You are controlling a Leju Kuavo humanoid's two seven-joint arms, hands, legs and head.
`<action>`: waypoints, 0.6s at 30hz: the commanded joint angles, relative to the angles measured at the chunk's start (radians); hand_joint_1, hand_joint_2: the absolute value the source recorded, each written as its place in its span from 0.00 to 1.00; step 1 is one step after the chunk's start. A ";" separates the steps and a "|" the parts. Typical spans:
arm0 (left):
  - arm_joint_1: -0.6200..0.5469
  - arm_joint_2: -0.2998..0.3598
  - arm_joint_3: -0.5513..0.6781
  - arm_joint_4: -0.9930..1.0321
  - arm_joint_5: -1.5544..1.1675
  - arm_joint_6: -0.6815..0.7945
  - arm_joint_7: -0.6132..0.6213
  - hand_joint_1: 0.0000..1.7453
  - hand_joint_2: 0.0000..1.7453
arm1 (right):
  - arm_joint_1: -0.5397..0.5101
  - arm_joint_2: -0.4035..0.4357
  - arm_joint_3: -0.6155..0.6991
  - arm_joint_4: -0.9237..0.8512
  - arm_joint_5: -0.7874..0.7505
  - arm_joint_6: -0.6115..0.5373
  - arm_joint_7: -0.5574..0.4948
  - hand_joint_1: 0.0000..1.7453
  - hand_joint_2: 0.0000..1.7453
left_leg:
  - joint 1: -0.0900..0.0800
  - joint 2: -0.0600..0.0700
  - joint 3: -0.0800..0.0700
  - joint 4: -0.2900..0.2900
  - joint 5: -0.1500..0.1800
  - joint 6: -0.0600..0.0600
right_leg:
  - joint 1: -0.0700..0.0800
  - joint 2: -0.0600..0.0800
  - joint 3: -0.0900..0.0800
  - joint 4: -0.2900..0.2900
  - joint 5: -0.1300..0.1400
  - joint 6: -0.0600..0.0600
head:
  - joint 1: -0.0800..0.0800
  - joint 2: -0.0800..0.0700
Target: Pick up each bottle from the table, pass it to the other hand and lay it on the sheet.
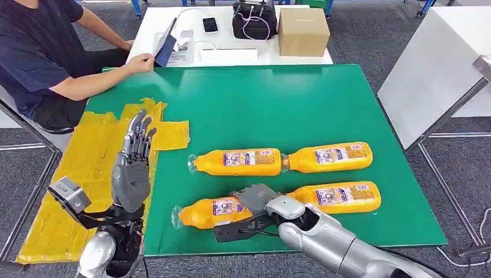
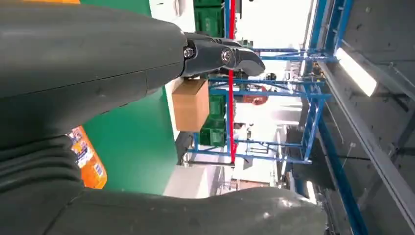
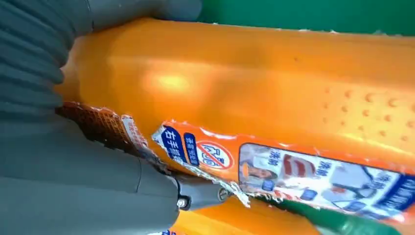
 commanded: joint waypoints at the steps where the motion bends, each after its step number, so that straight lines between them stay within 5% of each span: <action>1: 0.107 -0.032 0.126 -0.065 0.086 0.165 -0.043 0.00 1.00 | 0.310 0.023 -0.404 -0.191 -0.283 -0.350 -0.096 1.00 1.00 | 0.001 0.000 0.004 -0.001 -0.001 -0.001 | 0.001 -0.001 0.006 -0.003 -0.001 0.000 | 0.000 0.000; 6: 0.136 -0.032 0.119 -0.082 0.197 0.246 0.050 0.00 1.00 | 0.488 0.006 -0.527 -0.466 -0.363 -0.546 -0.230 1.00 1.00 | 0.001 -0.002 0.000 0.001 -0.003 -0.001 | 0.001 -0.003 0.002 0.000 -0.004 -0.001 | 0.000 0.000; 18: 0.115 0.010 0.053 -0.022 0.377 0.063 0.225 0.00 1.00 | 0.477 0.000 -0.528 -0.505 -0.384 -0.565 -0.286 1.00 1.00 | 0.000 0.000 -0.003 -0.001 -0.002 -0.001 | 0.000 0.000 -0.002 -0.001 -0.001 0.000 | 0.000 0.000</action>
